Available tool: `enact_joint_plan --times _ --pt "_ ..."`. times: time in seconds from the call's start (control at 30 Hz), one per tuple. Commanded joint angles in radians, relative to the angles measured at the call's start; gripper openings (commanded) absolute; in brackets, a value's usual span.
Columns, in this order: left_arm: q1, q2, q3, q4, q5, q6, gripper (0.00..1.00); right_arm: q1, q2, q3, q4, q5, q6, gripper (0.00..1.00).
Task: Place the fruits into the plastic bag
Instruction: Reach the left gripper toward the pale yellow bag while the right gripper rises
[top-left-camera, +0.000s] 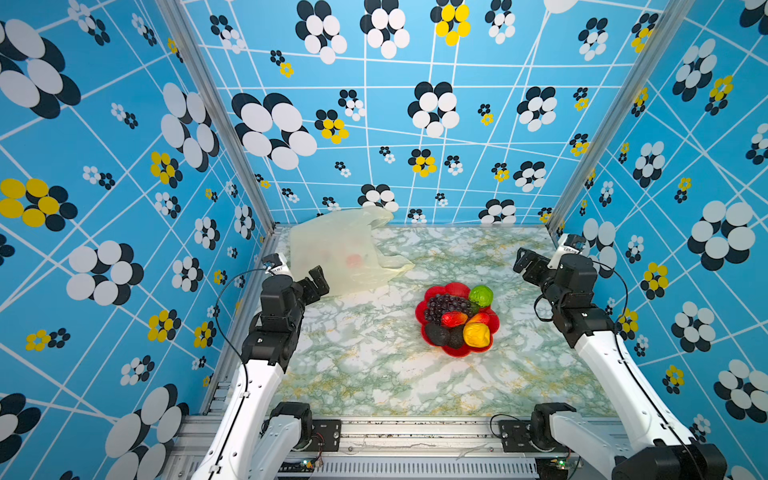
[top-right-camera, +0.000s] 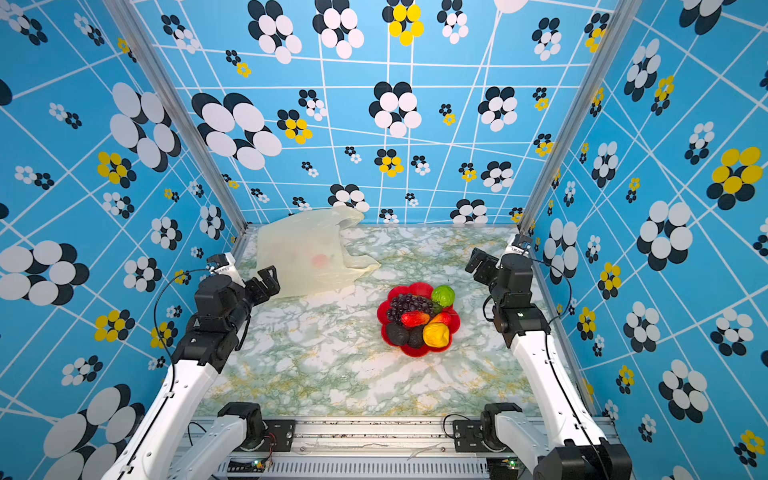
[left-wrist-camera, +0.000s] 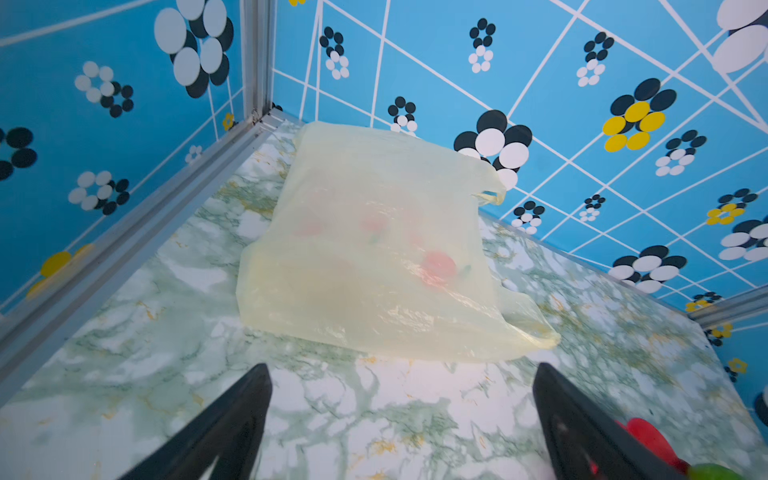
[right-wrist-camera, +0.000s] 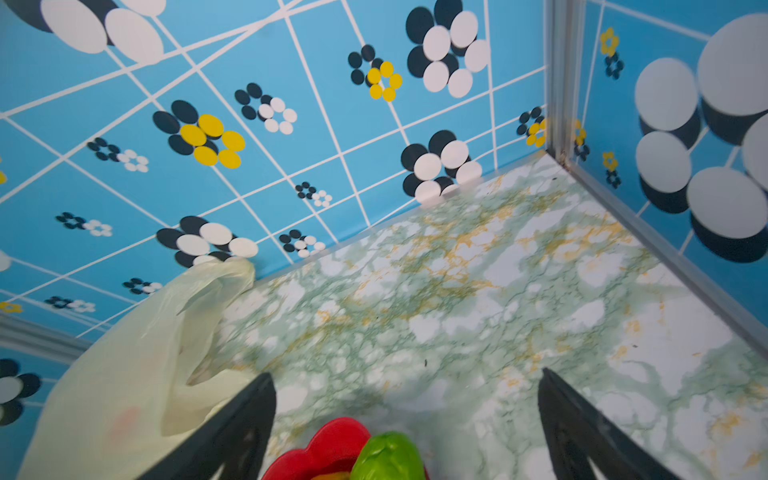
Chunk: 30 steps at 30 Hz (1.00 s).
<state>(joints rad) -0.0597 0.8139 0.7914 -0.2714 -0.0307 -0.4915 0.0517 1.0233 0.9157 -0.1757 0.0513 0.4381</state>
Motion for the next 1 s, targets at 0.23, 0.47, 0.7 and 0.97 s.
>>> enact_joint_plan --times 0.23,0.47,0.7,0.97 --pt "-0.005 0.021 0.136 -0.262 0.275 -0.205 0.99 -0.006 0.021 0.137 -0.304 -0.389 0.146 0.99" --pt "-0.042 0.09 0.117 -0.199 0.306 -0.409 0.99 -0.006 0.06 0.137 -0.281 -0.426 0.169 0.99" --pt "-0.193 0.299 0.181 -0.106 0.179 -0.539 0.99 -0.006 0.127 0.141 -0.211 -0.451 0.181 0.99" --pt "-0.33 0.62 0.334 0.026 0.157 -0.679 1.0 -0.006 0.15 0.116 -0.172 -0.49 0.227 0.99"
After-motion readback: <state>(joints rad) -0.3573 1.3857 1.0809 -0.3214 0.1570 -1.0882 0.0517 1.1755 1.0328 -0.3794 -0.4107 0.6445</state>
